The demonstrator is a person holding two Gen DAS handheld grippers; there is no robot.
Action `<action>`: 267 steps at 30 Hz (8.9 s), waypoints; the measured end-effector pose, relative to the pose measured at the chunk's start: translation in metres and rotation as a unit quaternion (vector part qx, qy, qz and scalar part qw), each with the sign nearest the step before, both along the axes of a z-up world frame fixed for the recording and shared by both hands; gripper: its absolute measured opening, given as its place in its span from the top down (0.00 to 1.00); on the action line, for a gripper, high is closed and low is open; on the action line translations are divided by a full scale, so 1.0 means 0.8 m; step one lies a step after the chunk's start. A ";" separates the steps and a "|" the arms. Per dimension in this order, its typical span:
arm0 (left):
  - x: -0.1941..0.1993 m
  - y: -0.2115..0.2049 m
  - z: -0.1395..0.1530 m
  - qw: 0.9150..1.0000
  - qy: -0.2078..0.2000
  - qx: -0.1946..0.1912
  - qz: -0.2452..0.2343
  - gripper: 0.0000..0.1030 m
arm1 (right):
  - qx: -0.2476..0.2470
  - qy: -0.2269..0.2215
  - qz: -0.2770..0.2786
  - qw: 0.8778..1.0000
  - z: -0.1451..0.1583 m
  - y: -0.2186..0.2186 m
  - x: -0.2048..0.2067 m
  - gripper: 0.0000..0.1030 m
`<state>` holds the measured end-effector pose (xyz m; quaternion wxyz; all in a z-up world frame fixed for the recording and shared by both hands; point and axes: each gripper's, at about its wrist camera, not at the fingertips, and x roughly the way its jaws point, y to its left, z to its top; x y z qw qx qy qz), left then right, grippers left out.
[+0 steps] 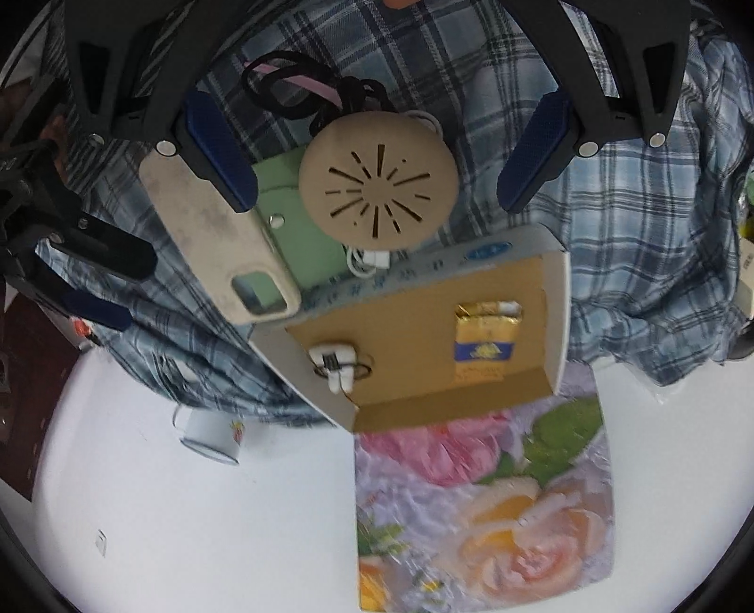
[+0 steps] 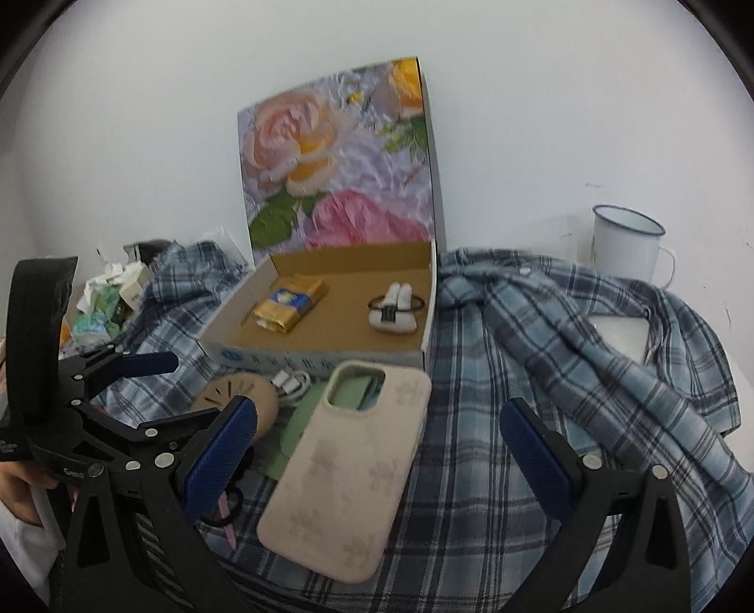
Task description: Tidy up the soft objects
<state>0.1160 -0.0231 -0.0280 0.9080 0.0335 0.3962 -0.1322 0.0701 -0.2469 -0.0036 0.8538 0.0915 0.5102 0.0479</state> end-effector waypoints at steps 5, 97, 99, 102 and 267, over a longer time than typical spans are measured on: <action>0.007 -0.001 -0.020 1.000 0.010 0.023 0.001 0.00 | -0.008 0.026 0.008 1.000 -0.019 0.006 0.001 0.00; -0.051 0.012 0.169 0.980 -0.195 0.003 0.044 0.22 | -0.054 -0.185 0.031 0.981 0.163 0.038 0.050 0.28; -0.047 0.012 0.182 0.977 -0.207 0.001 0.045 0.22 | -0.054 -0.198 0.030 0.978 0.174 0.037 0.056 0.28; -0.043 0.011 0.199 0.974 -0.223 0.000 0.049 0.22 | -0.056 -0.216 0.029 0.974 0.189 0.034 0.065 0.28; 0.041 0.016 0.259 0.959 -0.274 0.010 0.078 0.00 | -0.030 -0.170 0.059 0.983 0.173 0.004 0.184 0.00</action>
